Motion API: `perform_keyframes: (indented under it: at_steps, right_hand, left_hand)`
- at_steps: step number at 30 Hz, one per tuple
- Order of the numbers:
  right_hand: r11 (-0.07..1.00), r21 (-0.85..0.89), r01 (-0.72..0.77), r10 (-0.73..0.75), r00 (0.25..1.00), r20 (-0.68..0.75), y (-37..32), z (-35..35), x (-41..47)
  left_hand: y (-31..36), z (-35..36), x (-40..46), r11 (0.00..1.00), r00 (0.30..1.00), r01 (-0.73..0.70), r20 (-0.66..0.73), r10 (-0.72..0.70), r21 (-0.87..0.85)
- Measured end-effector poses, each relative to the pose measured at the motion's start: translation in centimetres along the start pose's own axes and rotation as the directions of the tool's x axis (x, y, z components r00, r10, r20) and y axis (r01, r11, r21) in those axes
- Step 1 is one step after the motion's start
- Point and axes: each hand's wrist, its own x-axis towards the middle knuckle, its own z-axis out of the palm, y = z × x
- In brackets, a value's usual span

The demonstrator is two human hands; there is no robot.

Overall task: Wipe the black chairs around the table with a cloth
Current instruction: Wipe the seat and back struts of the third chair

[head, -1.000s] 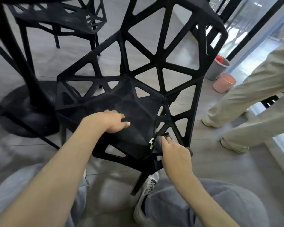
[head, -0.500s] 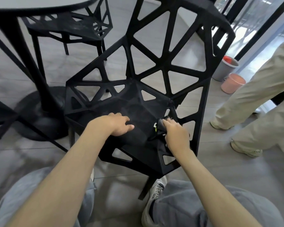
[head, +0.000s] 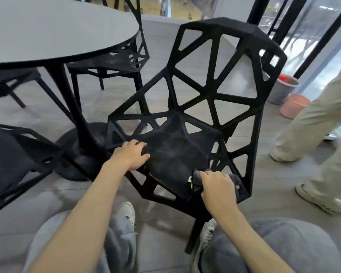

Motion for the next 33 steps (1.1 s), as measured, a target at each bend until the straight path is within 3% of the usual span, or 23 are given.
perform_keyframes:
  at_steps: [5,10,19,26,33]
  right_hand:
    - [0.984,0.165,-0.068,0.086,0.991,-0.100,-2.8,2.3,-3.2]
    - [0.961,0.270,0.063,0.011,0.964,-0.266,-1.0,5.0,-3.2]
    - [0.950,0.223,0.217,-0.090,0.878,-0.470,4.9,6.9,1.3]
    - [0.962,0.229,0.146,-0.042,0.913,-0.406,11.8,7.8,6.1]
    - [0.888,0.402,-0.222,0.329,0.919,-0.219,12.2,7.3,7.6]
  left_hand:
    - [-3.6,-0.3,0.9,0.977,0.957,0.156,-0.223,-0.186,-0.148]
    - [-5.7,-1.2,4.3,0.962,0.881,0.140,-0.414,-0.229,-0.235]
    - [-5.3,-2.5,10.1,0.836,0.867,-0.007,-0.420,-0.269,-0.549]
    - [-4.5,-2.5,12.6,0.691,0.863,-0.024,-0.364,-0.351,-0.723]
    - [-1.4,-2.2,9.2,0.643,0.870,-0.004,-0.320,-0.375,-0.766]
